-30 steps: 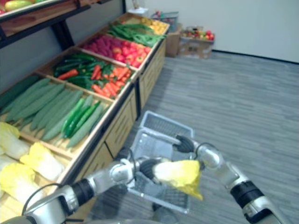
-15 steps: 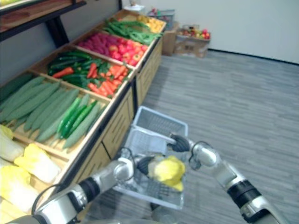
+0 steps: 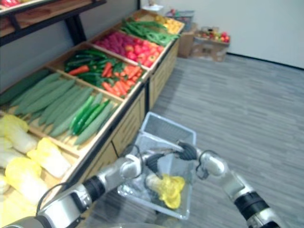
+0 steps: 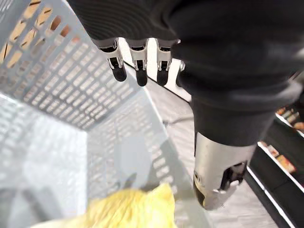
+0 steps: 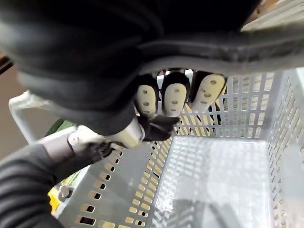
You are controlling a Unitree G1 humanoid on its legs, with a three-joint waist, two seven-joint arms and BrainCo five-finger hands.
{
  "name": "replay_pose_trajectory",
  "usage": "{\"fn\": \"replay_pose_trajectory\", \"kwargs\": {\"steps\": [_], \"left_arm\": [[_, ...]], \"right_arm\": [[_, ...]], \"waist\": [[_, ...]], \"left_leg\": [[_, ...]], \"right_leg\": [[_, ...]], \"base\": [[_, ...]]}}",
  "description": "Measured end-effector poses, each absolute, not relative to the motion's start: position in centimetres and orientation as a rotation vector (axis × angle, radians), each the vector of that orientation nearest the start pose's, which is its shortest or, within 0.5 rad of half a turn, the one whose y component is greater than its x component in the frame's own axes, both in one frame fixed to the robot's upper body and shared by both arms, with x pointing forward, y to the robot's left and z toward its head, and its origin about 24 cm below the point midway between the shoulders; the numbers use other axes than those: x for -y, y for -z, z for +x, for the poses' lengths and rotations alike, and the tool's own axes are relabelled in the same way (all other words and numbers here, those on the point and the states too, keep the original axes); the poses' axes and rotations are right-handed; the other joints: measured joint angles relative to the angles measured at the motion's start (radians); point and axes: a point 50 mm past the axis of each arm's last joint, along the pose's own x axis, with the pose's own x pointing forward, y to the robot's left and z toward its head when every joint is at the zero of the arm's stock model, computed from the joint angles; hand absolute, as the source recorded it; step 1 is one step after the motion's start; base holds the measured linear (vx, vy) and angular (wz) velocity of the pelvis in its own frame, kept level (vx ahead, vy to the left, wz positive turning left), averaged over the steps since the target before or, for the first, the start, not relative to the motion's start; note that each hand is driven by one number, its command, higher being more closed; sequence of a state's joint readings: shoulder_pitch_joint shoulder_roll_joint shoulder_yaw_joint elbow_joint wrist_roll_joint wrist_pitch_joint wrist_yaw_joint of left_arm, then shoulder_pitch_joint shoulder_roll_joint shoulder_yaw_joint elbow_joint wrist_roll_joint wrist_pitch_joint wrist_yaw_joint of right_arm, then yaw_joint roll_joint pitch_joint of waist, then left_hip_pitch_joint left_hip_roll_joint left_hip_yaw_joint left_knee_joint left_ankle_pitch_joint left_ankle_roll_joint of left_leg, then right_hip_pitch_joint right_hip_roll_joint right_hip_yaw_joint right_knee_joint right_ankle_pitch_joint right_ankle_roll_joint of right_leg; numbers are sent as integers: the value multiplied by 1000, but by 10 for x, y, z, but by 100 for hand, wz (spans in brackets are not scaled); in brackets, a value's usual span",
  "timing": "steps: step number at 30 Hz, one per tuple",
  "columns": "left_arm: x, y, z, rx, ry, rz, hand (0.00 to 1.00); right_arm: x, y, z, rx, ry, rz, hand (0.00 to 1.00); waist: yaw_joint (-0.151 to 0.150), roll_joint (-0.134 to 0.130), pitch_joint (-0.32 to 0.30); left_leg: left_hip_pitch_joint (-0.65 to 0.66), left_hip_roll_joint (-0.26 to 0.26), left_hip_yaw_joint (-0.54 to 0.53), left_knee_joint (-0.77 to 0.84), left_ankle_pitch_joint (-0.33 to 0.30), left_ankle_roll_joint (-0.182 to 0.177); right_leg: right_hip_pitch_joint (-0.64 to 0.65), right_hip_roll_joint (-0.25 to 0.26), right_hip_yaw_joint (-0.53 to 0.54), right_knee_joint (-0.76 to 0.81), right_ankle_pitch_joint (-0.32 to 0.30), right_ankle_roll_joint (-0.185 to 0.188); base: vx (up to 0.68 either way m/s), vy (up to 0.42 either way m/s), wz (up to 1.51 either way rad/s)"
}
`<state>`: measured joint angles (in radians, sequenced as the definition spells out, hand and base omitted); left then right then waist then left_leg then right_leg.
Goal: Pick vegetable in the basket
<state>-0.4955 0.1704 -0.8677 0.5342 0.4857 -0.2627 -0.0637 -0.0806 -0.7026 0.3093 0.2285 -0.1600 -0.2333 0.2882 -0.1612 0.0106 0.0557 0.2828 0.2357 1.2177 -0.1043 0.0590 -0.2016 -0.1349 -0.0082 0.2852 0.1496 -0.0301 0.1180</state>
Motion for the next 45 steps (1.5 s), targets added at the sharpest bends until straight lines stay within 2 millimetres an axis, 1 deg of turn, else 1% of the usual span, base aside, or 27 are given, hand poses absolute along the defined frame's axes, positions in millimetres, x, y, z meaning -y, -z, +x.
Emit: {"fn": "replay_pose_trajectory", "kwargs": {"steps": [1,4,5,6,8,9,11,12,14,17,19,21,22,24,25,27,28,29,30,32,35,36,38,39,41,44,45], "left_arm": [[10,-23,252,335,1055,943,0],[6,-40,246,361,1101,844,0],[15,-69,226,503,1179,717,0],[18,-76,220,539,1197,687,0],[28,-118,180,743,1334,427,0],[27,-125,174,774,1356,381,0],[11,-144,166,826,1368,293,0],[5,-146,167,816,1352,279,0],[-20,-147,175,765,1241,249,0],[-63,-149,190,728,942,258,0],[-83,-147,197,707,767,256,0],[-116,-144,209,671,469,258,0],[-123,-142,212,656,404,249,0],[-153,-125,217,562,155,268,0],[-161,-119,218,531,96,283,0],[-195,-89,220,372,-138,310,0],[-203,-83,218,340,-197,312,0],[-221,-70,215,270,-317,311,0],[-229,-62,213,227,-373,308,0],[-256,-25,197,34,-559,333,0],[-273,12,179,-161,-676,361,0],[-276,27,170,-236,-709,355,0],[-284,68,140,-474,-782,335,0],[-285,78,130,-537,-806,314,0],[-287,109,92,-748,-884,240,0],[-272,142,38,-1025,-959,96,0],[-266,149,27,-1090,-950,70,0]], "right_arm": [[229,-24,245,-156,-548,-834,100],[242,-20,239,-167,-439,-798,100],[258,-9,234,-226,-323,-752,100],[261,-7,233,-241,-296,-742,100],[281,12,223,-346,-134,-692,100],[286,17,218,-374,-88,-668,100],[307,48,183,-529,125,-565,100],[311,55,171,-566,178,-535,100],[319,78,132,-689,351,-432,100],[317,111,84,-865,542,-268,100],[313,121,69,-922,604,-196,100],[304,133,53,-986,677,-103,100],[302,135,51,-995,689,-85,100],[295,141,45,-1025,709,-34,100],[295,142,45,-1027,713,-26,100],[291,143,45,-1030,705,-15,100],[288,144,47,-1028,698,-12,100],[282,146,49,-1030,676,-10,100],[280,147,51,-1030,665,-8,100],[269,150,55,-1029,638,6,100],[258,153,58,-1032,609,11,100],[254,153,61,-1026,600,13,100],[242,155,69,-1020,564,19,100],[240,155,69,-1020,559,22,100],[234,156,73,-1018,539,28,100],[229,158,74,-1029,527,28,100],[228,159,74,-1035,529,29,100]], "waist": [[5,-1,3],[13,-6,9],[29,-9,10],[34,-9,11],[75,-8,11],[87,-8,11],[99,-8,12],[109,-7,12],[134,13,4],[143,15,4],[146,12,4],[168,9,4],[169,8,4],[176,-2,6],[181,-4,6],[194,-19,0],[193,-23,-3],[193,-34,-4],[193,-36,-2],[193,-46,-5],[192,-53,-7],[192,-55,-7],[191,-62,-10],[191,-65,-12],[193,-80,-12],[192,-90,-19],[189,-88,-18]], "left_leg": [[-6,1,-23,3,0,7],[-22,4,-74,3,-2,18],[-38,4,-107,2,-5,24],[-41,3,-113,1,-5,24],[-59,2,-170,0,-10,39],[-64,1,-192,0,-10,41],[-108,1,-301,0,-3,52],[-121,1,-320,0,-1,55],[-170,-6,-393,0,10,72],[-229,-49,-536,0,21,102],[-261,-70,-601,0,32,117],[-305,-89,-672,0,55,145],[-317,-92,-692,0,62,153],[-339,-102,-756,0,78,160],[-338,-102,-767,0,78,160],[-347,-107,-804,-1,79,157],[-354,-111,-815,-1,82,157],[-368,-115,-831,-1,90,156],[-371,-115,-843,-1,92,155],[-371,-117,-858,-1,94,154],[-367,-118,-872,-1,94,154],[-367,-118,-871,-1,93,155],[-365,-118,-865,-1,89,152],[-364,-118,-862,-1,87,151],[-344,-117,-842,-1,75,145],[-324,-118,-817,-1,57,136],[-324,-119,-813,-1,55,133]], "right_leg": [[0,-4,-18,17,-2,1],[1,-18,-62,45,-8,9],[5,-30,-88,47,-8,9],[7,-33,-93,47,-8,9],[26,-58,-142,48,-14,17],[36,-65,-159,48,-18,20],[70,-103,-271,52,-30,28],[71,-112,-298,57,-31,29],[78,-142,-381,69,-33,32],[123,-191,-480,61,-65,36],[146,-207,-517,34,-75,35],[165,-214,-566,-10,-76,36],[169,-214,-582,-15,-76,36],[193,-210,-627,-28,-76,35],[196,-210,-635,-29,-81,27],[212,-208,-658,-33,-105,4],[213,-208,-663,-35,-116,2],[213,-209,-672,-43,-135,8],[213,-206,-678,-43,-137,5],[227,-201,-695,-48,-140,4],[246,-200,-714,-60,-140,4],[247,-201,-714,-61,-140,4],[248,-201,-712,-62,-137,9],[248,-201,-711,-63,-136,10],[259,-203,-695,-72,-136,11],[268,-204,-671,-85,-136,10],[266,-204,-665,-89,-136,10]], "base": [[-76,-46,51],[-85,-29,57],[-73,-11,55],[-71,2,69],[-44,18,72],[-39,17,102],[-35,13,146],[-23,26,138],[-10,42,128],[19,53,143],[51,29,98],[57,31,88],[40,15,86],[22,11,76],[4,7,50],[-10,-4,45],[-18,-11,49],[-16,-13,36],[-17,-15,33],[9,-10,18],[46,-16,16],[58,-17,1],[56,-12,-7],[71,-16,-12],[80,-16,-22],[93,-15,-23],[83,-4,-21]]}}
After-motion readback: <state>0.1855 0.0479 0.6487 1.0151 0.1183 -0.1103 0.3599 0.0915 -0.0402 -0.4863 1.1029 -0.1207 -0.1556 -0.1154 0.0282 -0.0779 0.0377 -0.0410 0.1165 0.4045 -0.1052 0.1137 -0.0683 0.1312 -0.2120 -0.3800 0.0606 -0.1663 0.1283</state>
